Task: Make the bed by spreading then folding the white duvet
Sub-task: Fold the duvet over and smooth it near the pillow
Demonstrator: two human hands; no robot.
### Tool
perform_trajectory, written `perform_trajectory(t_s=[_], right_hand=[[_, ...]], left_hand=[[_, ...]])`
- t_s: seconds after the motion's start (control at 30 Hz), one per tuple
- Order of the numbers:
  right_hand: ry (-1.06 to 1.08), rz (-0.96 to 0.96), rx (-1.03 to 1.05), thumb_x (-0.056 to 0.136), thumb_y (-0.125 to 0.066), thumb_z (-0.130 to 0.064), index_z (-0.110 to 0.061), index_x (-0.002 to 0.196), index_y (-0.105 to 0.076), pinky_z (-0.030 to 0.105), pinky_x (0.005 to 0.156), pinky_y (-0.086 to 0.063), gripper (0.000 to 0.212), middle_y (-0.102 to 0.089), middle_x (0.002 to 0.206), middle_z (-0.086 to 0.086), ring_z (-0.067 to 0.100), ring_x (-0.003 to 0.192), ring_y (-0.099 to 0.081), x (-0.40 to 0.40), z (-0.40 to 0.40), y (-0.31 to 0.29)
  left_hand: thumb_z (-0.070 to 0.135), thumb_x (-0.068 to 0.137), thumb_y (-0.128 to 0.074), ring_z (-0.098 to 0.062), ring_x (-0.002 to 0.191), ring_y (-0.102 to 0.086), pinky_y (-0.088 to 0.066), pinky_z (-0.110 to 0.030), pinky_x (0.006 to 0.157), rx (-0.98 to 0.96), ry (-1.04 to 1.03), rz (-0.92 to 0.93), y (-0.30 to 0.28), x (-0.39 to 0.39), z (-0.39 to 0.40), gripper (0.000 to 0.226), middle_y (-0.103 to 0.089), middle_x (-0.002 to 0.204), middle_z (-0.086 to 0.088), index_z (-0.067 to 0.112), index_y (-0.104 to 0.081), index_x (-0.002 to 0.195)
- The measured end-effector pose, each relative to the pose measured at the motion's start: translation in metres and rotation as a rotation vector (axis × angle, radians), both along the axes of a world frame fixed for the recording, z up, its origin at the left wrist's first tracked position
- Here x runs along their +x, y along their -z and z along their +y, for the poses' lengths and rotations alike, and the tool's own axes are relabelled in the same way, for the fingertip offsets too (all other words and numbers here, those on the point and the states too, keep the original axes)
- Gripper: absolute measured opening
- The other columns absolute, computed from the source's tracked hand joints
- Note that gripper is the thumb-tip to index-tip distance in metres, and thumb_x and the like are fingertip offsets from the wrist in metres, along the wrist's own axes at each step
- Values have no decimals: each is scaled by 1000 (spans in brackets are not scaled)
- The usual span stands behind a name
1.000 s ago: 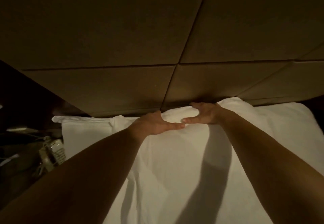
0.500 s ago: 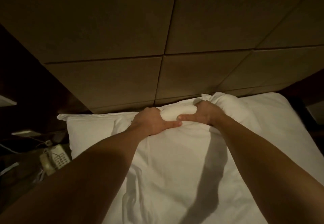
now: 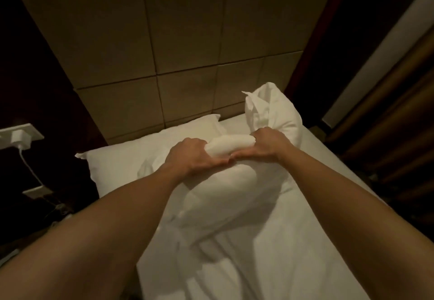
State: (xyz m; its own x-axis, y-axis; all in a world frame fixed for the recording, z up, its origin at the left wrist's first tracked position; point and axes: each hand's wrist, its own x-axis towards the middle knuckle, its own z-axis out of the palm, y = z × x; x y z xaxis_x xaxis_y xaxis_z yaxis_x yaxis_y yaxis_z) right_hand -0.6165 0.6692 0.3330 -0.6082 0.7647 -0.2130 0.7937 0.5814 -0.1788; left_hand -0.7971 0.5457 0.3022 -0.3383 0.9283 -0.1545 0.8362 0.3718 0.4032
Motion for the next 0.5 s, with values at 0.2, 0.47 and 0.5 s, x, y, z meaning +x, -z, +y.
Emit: perform_trajectory(t_s=[0.2,0.47,0.5], right_hand=[[54,45,-101,59,-68,-87,-20,95,-68,36,77,-49,76,-67,90,-2,24,88,-65,188,-109,4],[183,-15,-232,45,-73,-87,-25,96,-60,32,85,-42,82,-67,96,-3,23,95,-61,370,-213,104],[170,-50,-259,49,-78,-81,-25,98,-58,31,84,-40,76,-67,102,-1,23,99,-60,384,-227,118]], left_hand=[[106,49,-41,-23,89,-67,-54,-33,75,-30,176,62,8,170,-90,99,-73,102,1,27,-68,103],[96,67,-48,-27,98,-68,-47,-33,74,-125,521,274,82,336,-178,85,-71,110,-3,22,-55,109],[93,69,-49,-29,102,-66,-48,-35,78,-183,575,282,95,350,-192,83,-68,114,-5,21,-53,112]])
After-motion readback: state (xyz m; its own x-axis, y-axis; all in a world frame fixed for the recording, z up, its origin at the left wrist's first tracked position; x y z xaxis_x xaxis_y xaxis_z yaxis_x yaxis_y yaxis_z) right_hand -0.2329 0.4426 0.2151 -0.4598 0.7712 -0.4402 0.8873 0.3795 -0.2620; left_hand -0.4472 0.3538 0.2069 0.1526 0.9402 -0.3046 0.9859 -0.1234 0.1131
